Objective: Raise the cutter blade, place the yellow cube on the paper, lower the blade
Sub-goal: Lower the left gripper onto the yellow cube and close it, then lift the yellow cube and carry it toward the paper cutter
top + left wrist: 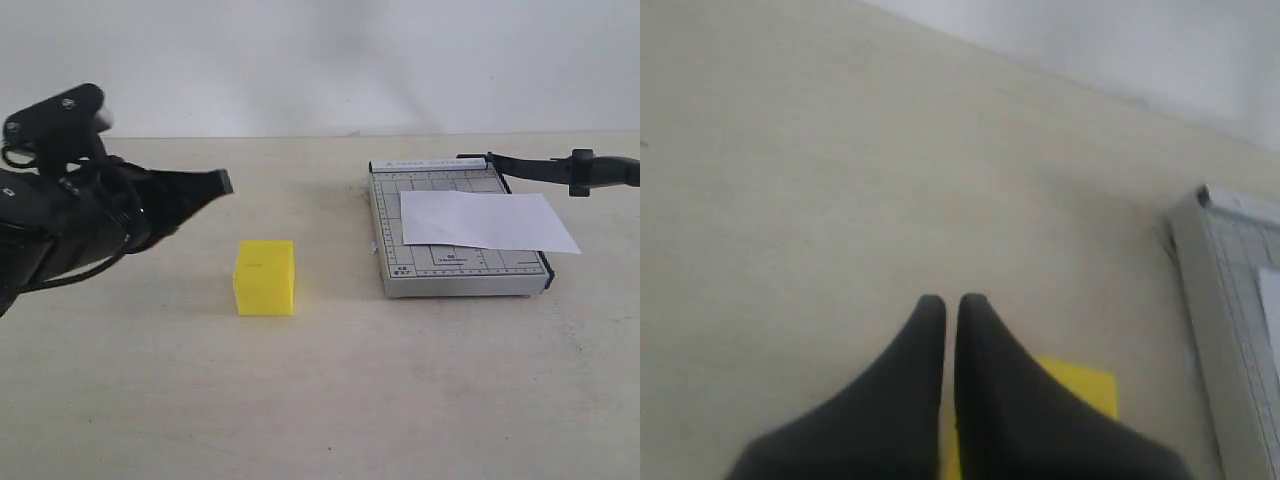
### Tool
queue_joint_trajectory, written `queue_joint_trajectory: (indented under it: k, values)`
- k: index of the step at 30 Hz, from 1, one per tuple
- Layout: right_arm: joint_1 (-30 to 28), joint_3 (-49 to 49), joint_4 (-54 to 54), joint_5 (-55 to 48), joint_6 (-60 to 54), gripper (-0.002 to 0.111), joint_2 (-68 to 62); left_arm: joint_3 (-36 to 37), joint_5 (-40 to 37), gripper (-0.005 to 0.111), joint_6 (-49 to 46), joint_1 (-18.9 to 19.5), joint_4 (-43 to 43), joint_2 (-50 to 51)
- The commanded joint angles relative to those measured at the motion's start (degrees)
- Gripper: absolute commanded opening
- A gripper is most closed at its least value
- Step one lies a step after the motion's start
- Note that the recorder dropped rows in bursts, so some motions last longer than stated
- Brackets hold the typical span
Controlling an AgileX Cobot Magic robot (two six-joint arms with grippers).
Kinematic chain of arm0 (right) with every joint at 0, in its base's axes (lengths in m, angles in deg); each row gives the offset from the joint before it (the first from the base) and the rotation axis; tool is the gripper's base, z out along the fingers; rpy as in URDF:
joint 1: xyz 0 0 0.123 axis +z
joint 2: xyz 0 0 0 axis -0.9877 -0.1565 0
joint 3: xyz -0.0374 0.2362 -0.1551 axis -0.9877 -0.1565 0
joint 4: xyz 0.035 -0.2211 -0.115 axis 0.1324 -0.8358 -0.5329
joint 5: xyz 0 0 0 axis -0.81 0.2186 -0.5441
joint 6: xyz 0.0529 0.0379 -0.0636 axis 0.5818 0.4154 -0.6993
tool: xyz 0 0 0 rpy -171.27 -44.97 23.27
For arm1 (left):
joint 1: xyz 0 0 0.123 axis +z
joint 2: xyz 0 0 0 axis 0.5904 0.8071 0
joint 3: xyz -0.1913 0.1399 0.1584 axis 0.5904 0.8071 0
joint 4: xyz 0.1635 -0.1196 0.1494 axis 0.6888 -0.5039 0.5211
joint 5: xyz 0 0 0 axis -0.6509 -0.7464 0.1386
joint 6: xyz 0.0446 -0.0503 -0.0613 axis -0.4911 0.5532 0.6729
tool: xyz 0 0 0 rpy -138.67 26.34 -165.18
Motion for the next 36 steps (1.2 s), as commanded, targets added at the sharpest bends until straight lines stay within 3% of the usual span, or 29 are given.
queue_joint_trajectory:
  k: [1,6,11,13,20,33,36]
  values:
    - [-0.19,0.15,-0.21,-0.22,-0.56,0.0,0.17,0.31,-12.61,0.012,-2.37,-0.51,16.96,0.24]
    - [-0.19,0.15,-0.21,-0.22,-0.42,0.0,0.17,0.31,-17.23,0.037,-2.37,-0.51,18.19,0.24]
    - [-0.19,0.15,-0.11,-0.22,-0.42,0.0,0.17,0.31,-16.11,0.092,3.43,-0.51,18.19,0.51]
    - [-0.19,0.15,0.13,-0.22,-0.16,0.0,0.17,-0.18,-16.11,0.101,4.53,-0.51,18.19,2.0]
    - [-0.19,0.15,0.5,-0.22,-0.17,0.0,0.17,-9.57,-17.25,0.096,3.89,-0.51,18.11,12.47]
    - [-0.19,0.15,0.5,-0.33,0.23,0.0,0.17,-13.71,-16.52,0.096,2.42,-0.51,17.65,22.09]
    - [-0.19,0.15,0.5,-0.33,0.23,0.0,0.17,-13.71,-16.24,0.092,2.42,-0.51,17.65,22.09]
